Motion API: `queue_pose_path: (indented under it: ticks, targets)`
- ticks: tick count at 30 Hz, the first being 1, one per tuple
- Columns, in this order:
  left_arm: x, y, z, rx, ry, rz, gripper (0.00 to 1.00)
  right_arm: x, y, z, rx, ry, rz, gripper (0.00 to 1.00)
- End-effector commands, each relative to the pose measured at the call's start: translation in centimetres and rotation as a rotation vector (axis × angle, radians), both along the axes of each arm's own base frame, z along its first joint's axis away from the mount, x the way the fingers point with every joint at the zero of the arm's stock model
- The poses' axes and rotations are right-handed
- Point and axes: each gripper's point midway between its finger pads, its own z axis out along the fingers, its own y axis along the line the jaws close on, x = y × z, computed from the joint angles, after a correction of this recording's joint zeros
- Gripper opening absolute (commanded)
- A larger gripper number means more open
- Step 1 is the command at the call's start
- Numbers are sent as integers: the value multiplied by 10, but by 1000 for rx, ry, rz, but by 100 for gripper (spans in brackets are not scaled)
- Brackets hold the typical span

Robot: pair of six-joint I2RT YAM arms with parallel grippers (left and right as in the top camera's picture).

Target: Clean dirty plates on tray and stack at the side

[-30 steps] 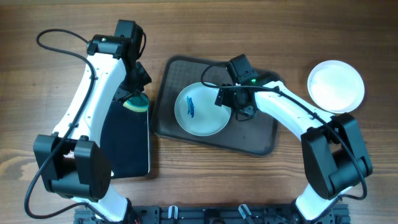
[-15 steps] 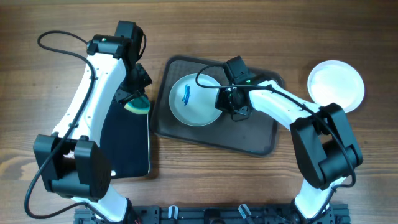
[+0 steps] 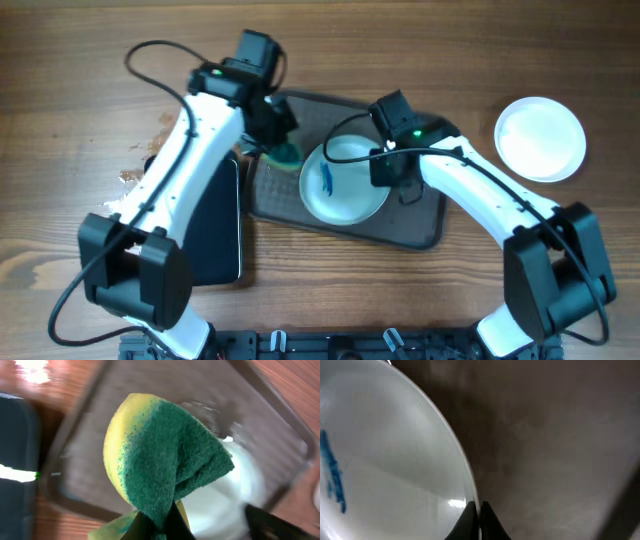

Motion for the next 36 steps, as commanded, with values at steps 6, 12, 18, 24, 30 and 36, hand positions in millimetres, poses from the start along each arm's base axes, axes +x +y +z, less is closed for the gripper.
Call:
queue_pose_path:
  ticks: [6, 12, 18, 24, 30, 36]
  targets:
    - [-8, -75, 5, -218, -4, -189, 4, -28, 22, -36, 200, 160, -240, 4]
    - [-8, -79, 7, -237, -10, -196, 4, 8, -4, -35, 203, 54, -488, 4]
    - [-7, -79, 6, -236, -10, -199, 4, 36, 27, -14, 465, 23, -352, 4]
    - [-8, -79, 5, -231, -15, -218, 4, 29, 34, -32, 563, 8, -384, 4]
    - [-8, -79, -21, -203, 31, -255, 4, 29, 51, -27, 658, -100, -143, 4]
    - [-13, -87, -47, -207, 41, -460, 4, 29, 56, -22, 674, -130, -59, 4]
